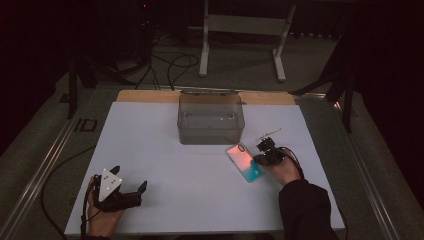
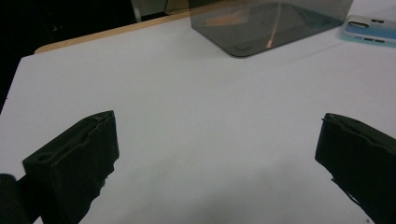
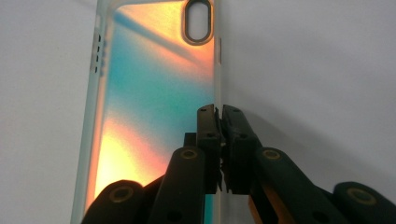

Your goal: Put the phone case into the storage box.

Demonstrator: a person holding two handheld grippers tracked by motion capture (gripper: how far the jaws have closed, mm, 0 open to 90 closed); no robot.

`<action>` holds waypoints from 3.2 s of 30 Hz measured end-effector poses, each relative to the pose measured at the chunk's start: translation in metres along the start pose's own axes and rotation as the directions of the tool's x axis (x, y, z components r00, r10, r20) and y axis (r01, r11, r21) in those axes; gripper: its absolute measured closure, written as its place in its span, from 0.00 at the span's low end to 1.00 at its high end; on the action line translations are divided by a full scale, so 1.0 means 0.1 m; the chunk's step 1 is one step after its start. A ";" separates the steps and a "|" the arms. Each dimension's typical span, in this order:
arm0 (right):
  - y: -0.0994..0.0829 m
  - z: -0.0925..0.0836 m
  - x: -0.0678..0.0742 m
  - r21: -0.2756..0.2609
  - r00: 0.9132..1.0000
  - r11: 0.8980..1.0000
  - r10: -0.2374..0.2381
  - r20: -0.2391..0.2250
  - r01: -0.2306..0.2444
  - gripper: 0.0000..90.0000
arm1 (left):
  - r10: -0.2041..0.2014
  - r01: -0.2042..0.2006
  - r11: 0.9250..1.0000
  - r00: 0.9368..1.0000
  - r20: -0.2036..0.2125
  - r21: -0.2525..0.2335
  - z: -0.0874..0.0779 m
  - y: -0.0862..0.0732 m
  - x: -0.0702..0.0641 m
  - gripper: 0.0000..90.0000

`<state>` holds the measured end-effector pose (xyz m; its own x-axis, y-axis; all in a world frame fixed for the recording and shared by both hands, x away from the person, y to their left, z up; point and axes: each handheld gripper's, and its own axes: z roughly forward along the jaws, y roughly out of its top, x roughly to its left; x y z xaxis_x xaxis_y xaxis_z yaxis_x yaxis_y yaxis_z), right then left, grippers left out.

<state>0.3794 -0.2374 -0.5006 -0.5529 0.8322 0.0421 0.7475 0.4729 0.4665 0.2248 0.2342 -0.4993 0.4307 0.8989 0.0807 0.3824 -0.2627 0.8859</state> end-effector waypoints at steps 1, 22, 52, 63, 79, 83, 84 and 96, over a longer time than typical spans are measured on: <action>0.00 0.00 0.00 0.001 1.000 1.000 0.000 0.001 0.000 0.96 | 0.000 0.000 1.000 1.000 0.000 0.000 0.00 0.00 0.00 0.00; -0.01 -0.10 0.06 -0.027 0.998 0.998 -0.047 0.048 0.048 0.98 | -0.001 0.001 1.000 1.000 0.001 0.000 0.00 0.00 0.00 0.00; 0.06 -0.32 0.22 -0.102 0.987 0.984 -0.135 0.082 0.143 0.98 | -0.043 0.044 0.999 0.998 0.054 -0.006 -0.01 0.14 -0.01 0.00; 0.10 -0.40 0.28 -0.131 0.983 0.977 -0.159 0.093 0.170 0.98 | -0.045 0.046 0.999 0.996 0.079 -0.009 -0.01 0.24 -0.01 0.00; 0.20 -0.50 0.43 -0.160 0.969 0.959 -0.219 0.115 0.235 0.98 | -0.021 0.023 1.000 0.991 0.135 -0.016 0.10 0.48 -0.06 0.00; 0.21 -0.51 0.46 -0.171 0.965 0.953 -0.234 0.115 0.251 0.98 | -0.014 0.015 1.000 0.989 0.145 -0.011 0.12 0.53 -0.07 0.00; 0.21 -0.52 0.47 -0.172 0.964 0.951 -0.238 0.118 0.256 0.98 | -0.014 0.016 1.000 0.989 0.148 -0.012 0.13 0.54 -0.07 0.00; 0.27 -0.58 0.59 -0.197 0.951 0.932 -0.282 0.127 0.303 0.98 | -0.007 0.010 1.000 0.981 0.192 -0.012 0.20 0.69 -0.07 0.00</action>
<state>0.3459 -0.1922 -0.4342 -0.6898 0.6946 -0.2041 0.4566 0.6361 0.6220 0.2646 0.2029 -0.4480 0.5771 0.8165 -0.0151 0.3763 -0.2495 0.8923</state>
